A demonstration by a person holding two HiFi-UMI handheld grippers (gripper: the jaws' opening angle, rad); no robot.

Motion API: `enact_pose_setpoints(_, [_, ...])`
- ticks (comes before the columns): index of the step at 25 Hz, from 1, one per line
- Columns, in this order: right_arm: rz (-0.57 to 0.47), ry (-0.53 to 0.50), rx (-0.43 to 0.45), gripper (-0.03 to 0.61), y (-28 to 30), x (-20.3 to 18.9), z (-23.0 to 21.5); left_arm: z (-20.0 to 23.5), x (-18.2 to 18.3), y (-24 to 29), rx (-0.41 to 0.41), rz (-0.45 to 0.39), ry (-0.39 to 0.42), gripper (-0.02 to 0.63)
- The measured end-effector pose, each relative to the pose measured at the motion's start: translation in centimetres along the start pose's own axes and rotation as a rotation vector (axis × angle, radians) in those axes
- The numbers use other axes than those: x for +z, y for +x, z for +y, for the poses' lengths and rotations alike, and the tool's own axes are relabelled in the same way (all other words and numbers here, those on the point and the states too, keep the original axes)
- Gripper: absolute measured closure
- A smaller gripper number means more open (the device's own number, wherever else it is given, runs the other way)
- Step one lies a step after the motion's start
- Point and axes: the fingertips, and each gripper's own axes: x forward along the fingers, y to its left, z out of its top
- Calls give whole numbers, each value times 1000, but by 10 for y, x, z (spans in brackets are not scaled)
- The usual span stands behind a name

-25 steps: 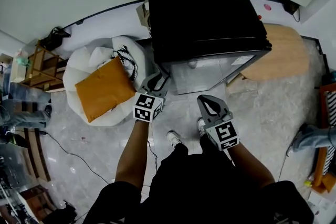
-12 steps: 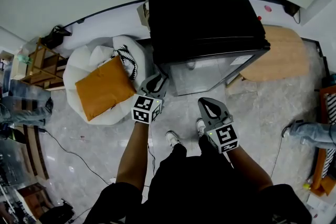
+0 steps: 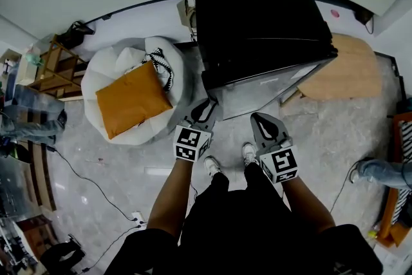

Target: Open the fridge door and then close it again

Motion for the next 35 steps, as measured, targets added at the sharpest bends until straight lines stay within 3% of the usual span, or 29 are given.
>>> enact_pose_setpoints(15, [-33, 1, -116, 560, -40, -7, 42, -27, -18, -18, -30, -19, 37, 528])
enact_pose_setpoints(25, [-60, 7, -85, 560, -58, -4, 28, -42, -23, -27, 25, 16, 33, 528])
enact_pose_setpoints(35, [-51, -27, -27, 560, -94, -13, 9, -67, -25, -41, 109, -10, -12, 526])
